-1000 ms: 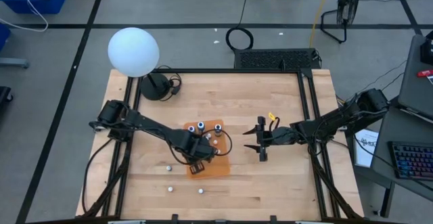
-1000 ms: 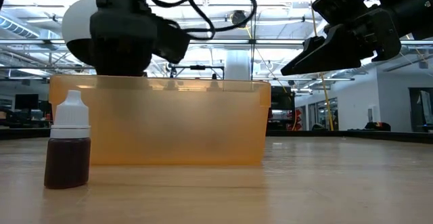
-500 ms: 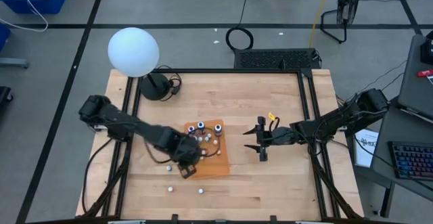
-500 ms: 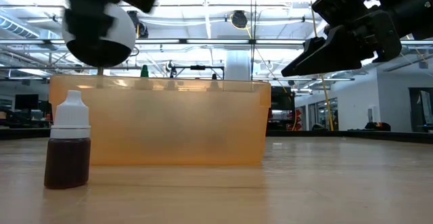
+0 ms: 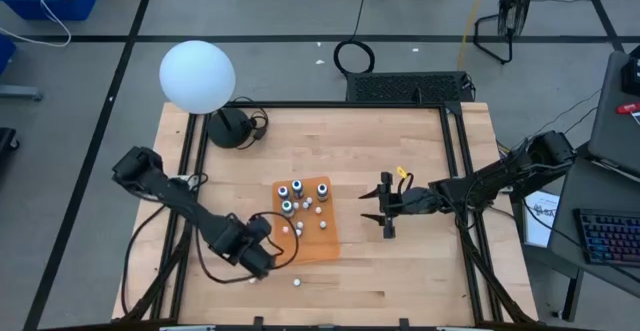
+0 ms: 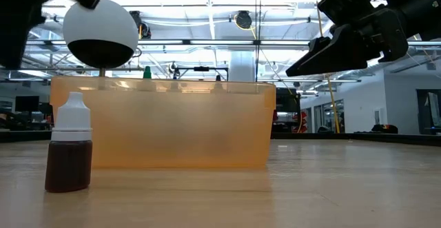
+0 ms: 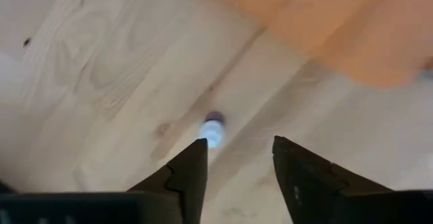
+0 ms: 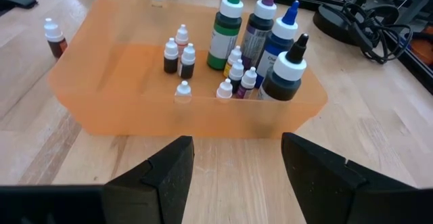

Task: Pick & Place food coloring
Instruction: Put the small dark purple food coloring bottle into the orange bin

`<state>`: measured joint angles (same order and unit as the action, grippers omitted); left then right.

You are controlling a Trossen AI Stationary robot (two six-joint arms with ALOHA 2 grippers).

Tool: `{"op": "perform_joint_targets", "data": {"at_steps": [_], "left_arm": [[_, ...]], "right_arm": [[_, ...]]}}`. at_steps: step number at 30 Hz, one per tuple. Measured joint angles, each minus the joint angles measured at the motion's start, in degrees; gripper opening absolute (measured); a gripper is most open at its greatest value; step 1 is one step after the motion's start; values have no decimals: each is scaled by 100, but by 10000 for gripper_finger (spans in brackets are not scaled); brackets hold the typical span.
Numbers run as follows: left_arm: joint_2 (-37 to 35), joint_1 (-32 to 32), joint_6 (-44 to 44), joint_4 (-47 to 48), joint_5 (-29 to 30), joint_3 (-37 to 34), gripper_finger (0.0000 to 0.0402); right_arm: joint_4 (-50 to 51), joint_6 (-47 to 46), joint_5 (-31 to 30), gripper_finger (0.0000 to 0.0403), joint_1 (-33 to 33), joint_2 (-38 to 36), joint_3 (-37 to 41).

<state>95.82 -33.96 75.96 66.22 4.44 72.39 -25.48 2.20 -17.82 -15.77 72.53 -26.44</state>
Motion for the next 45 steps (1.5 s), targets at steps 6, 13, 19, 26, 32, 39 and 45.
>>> {"op": "perform_joint_targets", "data": {"at_steps": [6, 13, 19, 26, 32, 39, 45], "left_arm": [[77, 101, 138, -15, -223, -388, 211], [77, 147, 104, -775, -450, -905, 223], [75, 143, 133, -1246, -506, -1264, 223], [75, 143, 156, -1376, -583, -1476, 223], [75, 158, 178, -1390, -553, -1474, 223], [75, 158, 105, -1399, -565, -1474, 220], [75, 158, 69, -1399, -565, -1472, 156]], "right_arm": [[-2, -2, -2, 212, 1, 0, 0], [1, -2, -2, 212, 1, 0, 0], [1, -2, -2, 212, 1, 0, 0], [1, -2, -4, 212, 1, 0, 0], [1, -4, -4, 212, 1, 0, 0], [1, -4, -4, 212, 1, 0, 0], [1, -4, -4, 212, 1, 0, 0]]}}
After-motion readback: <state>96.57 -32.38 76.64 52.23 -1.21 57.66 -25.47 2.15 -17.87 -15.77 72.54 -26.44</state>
